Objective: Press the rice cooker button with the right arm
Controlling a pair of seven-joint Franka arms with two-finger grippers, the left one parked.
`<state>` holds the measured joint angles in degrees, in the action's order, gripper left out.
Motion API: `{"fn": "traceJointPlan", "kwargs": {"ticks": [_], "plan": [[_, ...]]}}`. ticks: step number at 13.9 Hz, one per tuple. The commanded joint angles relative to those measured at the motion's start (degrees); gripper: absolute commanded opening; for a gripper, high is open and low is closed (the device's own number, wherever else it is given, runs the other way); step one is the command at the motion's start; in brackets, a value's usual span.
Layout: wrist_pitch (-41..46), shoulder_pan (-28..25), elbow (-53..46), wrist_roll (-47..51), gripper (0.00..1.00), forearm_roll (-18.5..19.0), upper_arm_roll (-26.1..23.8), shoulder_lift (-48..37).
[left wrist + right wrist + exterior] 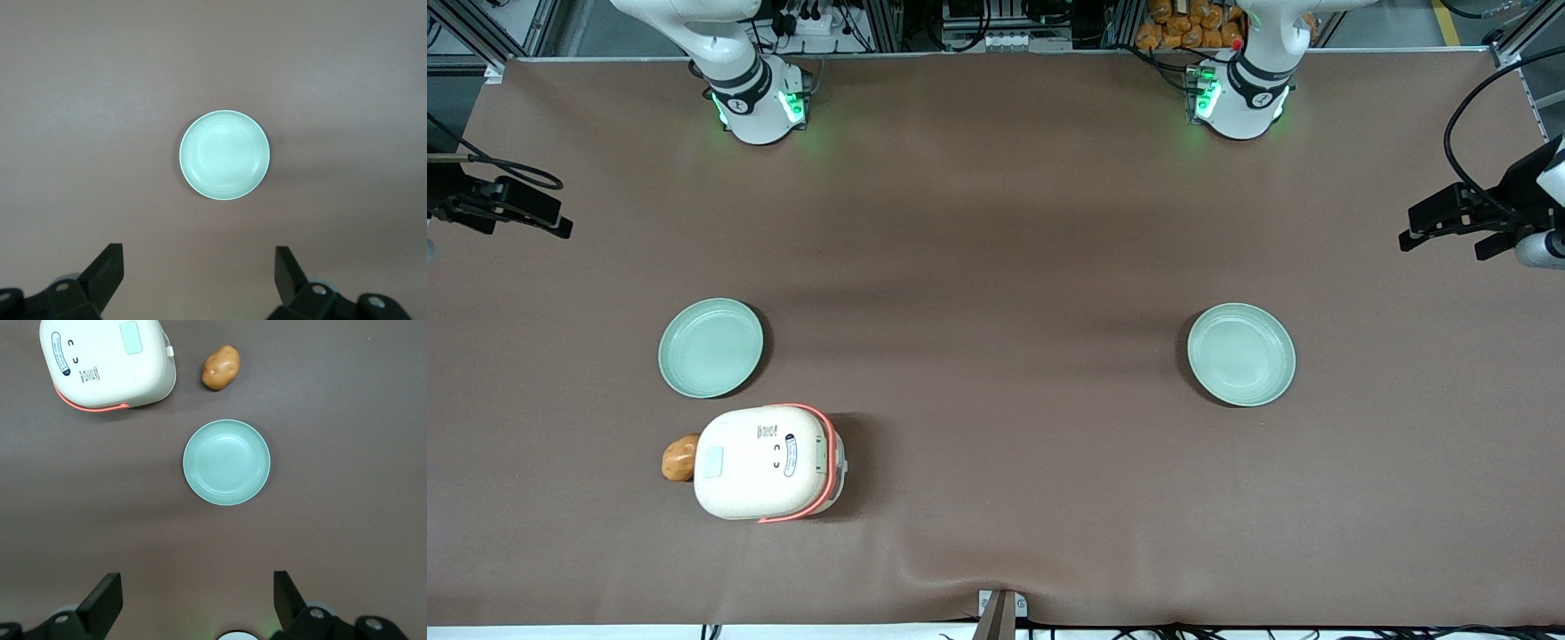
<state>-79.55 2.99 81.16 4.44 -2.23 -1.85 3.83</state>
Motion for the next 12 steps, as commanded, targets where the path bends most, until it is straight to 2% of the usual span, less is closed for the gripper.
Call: {"fn": "traceJointPlan", "kwargs": {"ticks": [1, 10, 12], "plan": [[0.4, 1.0, 0.6, 1.2, 1.00, 0.8, -1.0, -1.1], [0.4, 0.7, 0.5, 1.3, 1.00, -0.1, -1.3, -0.9], [0.2, 1.0, 0.5, 0.4, 1.00, -2.6, -1.1, -0.5]]}}
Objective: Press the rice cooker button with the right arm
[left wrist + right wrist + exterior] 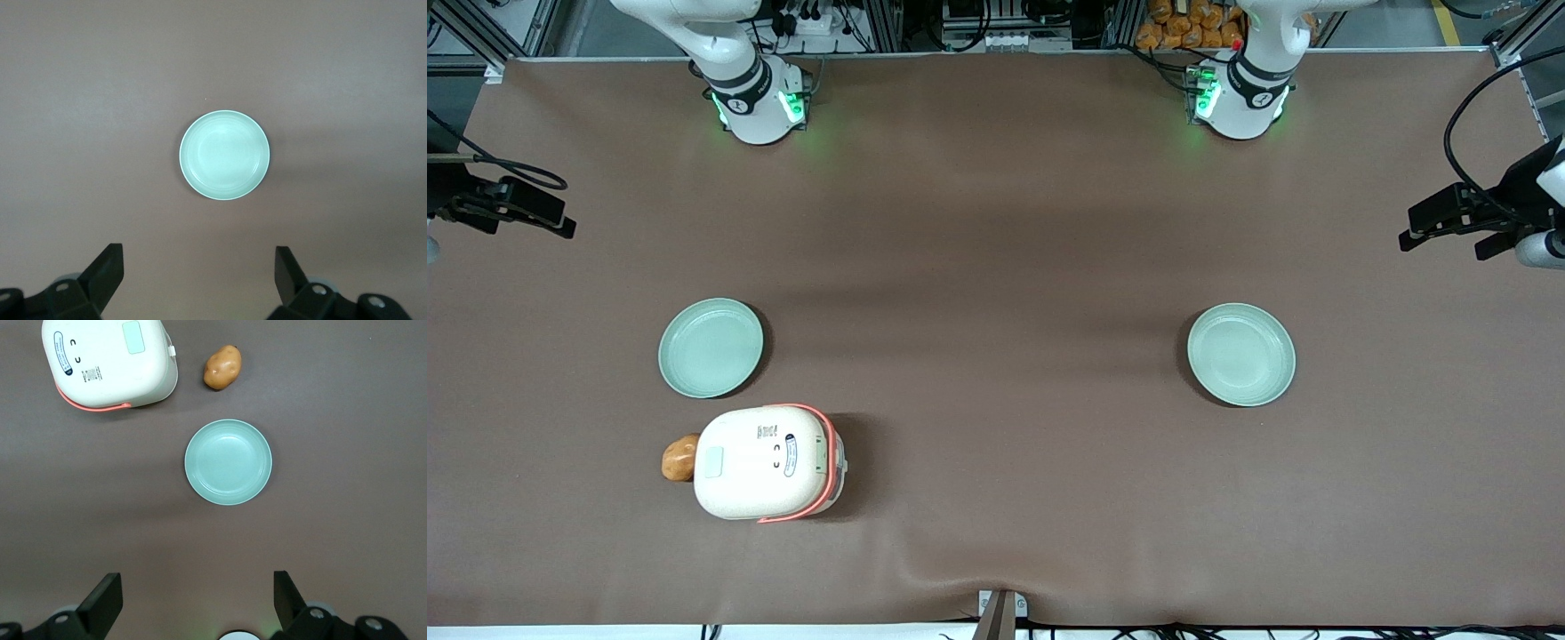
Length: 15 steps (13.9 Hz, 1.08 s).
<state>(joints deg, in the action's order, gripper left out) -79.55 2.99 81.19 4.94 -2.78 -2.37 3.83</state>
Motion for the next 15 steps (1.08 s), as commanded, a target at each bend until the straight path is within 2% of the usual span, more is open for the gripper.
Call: {"fn": "traceJointPlan", "kwargs": {"ticks": [1, 2, 5, 11, 15], "plan": [[0.1, 1.1, 0.5, -0.1, 1.00, -4.3, -0.4, -0.5], [-0.1, 1.1, 0.5, -0.1, 1.00, -5.6, -0.4, -0.5], [-0.8, 0.8, 0.0, -0.4, 1.00, -5.7, -0.6, -0.1], [-9.2, 0.3, 0.0, -3.2, 1.00, -5.5, -0.6, 2.9], [-20.4, -1.6, 0.0, -3.2, 1.00, -5.5, -0.6, 7.1]]}}
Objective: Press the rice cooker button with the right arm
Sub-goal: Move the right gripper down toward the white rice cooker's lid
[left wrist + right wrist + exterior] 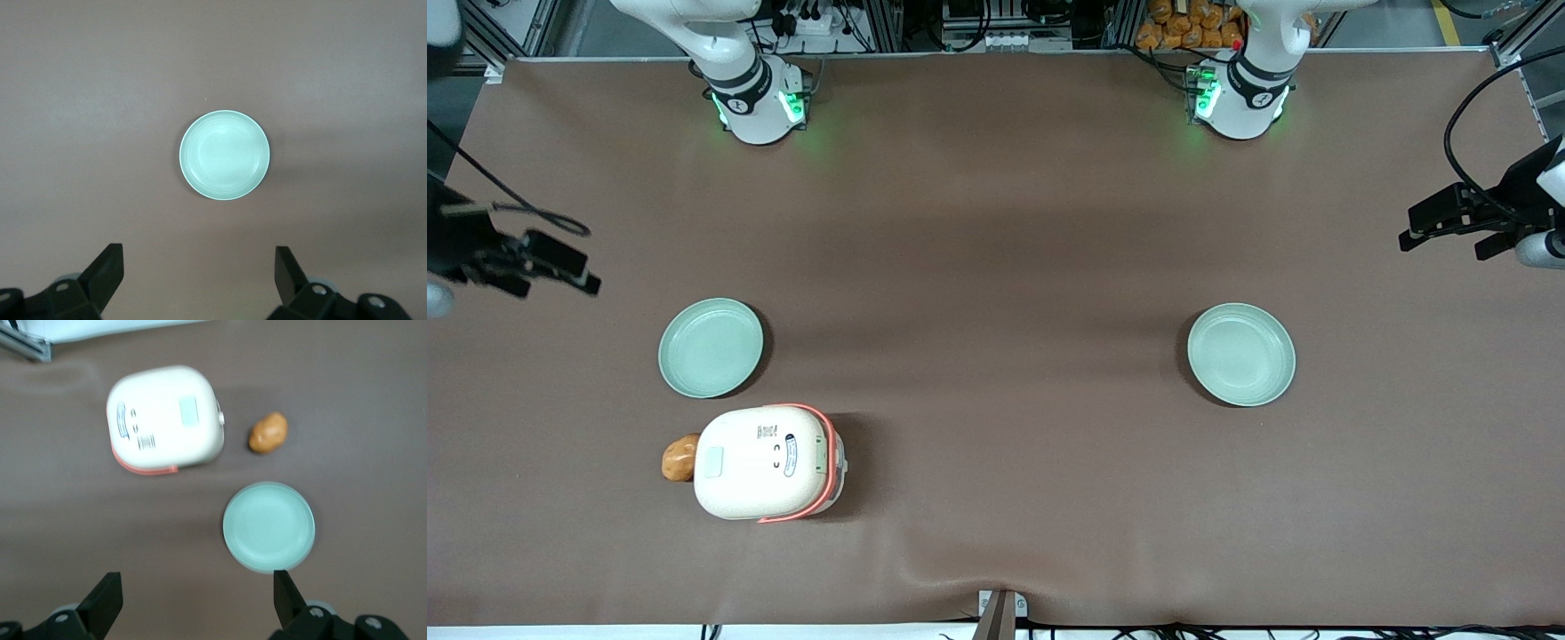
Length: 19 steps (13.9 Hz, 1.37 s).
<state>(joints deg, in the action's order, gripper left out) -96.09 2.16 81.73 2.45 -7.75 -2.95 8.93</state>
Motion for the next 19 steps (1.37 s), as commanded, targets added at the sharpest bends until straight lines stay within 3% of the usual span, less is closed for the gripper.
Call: {"fn": "traceJointPlan", "kwargs": {"ticks": [1, 5, 6, 9, 12, 19], "plan": [[-6.4, -1.4, -0.5, -0.8, 0.99, -0.5, 0.0, 3.1], [-18.4, -2.7, -0.5, -1.7, 0.27, -0.5, 0.0, 9.3], [-20.8, -3.5, -0.6, -1.7, 0.17, -0.5, 0.0, 10.8], [-27.8, -4.4, -0.6, -3.8, 0.05, -0.4, 0.0, 14.6], [-34.3, -4.7, -0.6, -5.3, 0.01, -0.5, 0.0, 18.5], [-35.0, -5.0, 0.0, -5.4, 0.00, -0.3, 0.0, 21.9]]}}
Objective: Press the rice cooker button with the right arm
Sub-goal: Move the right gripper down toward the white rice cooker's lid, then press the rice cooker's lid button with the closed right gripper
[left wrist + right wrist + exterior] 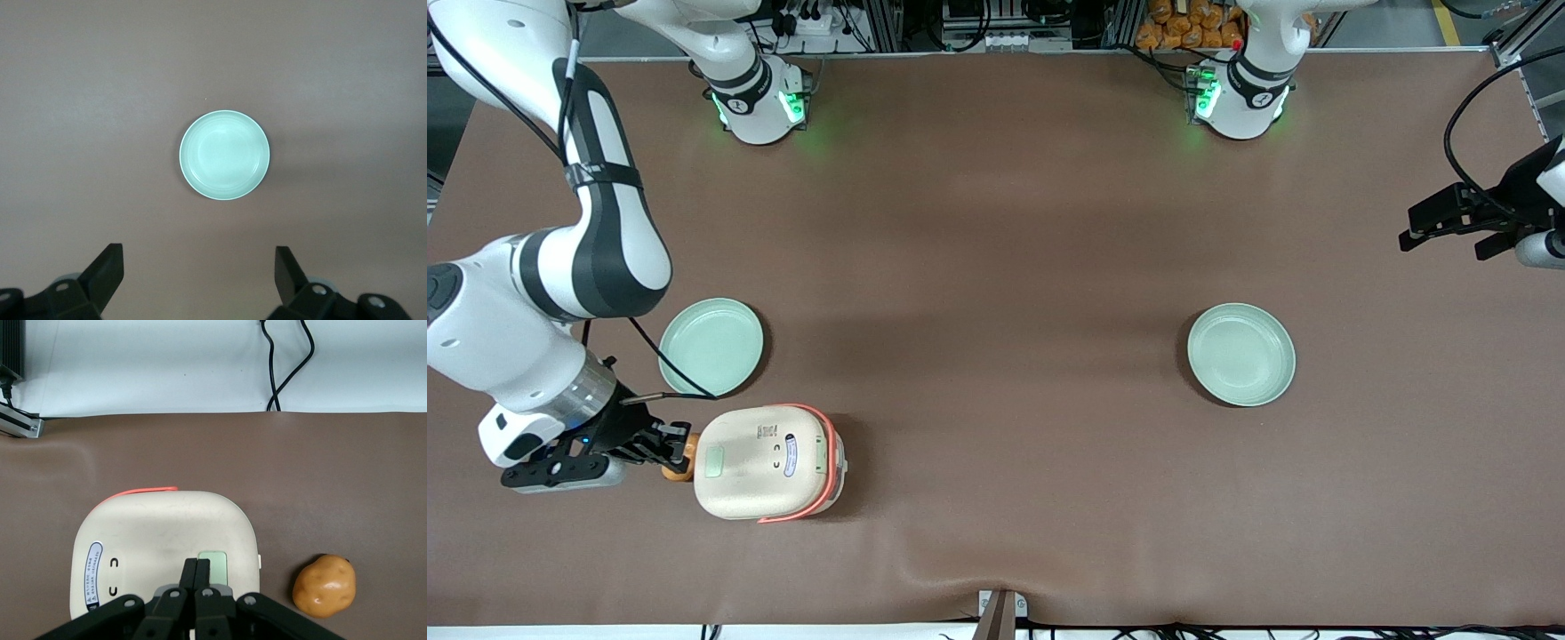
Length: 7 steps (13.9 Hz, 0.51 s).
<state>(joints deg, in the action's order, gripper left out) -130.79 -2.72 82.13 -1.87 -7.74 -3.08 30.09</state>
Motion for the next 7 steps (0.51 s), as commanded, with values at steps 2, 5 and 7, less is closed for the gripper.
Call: {"fn": "traceJointPlan", "kwargs": {"ticks": [2, 5, 7], "plan": [[-0.3, -0.1, 0.1, -1.0, 0.01, -0.3, 0.2, 1.6], [-0.3, -0.1, 0.2, -1.0, 0.01, -0.3, 0.2, 3.1], [-0.5, -0.1, 0.2, -1.0, 0.01, -0.3, 0.2, 3.8]]}}
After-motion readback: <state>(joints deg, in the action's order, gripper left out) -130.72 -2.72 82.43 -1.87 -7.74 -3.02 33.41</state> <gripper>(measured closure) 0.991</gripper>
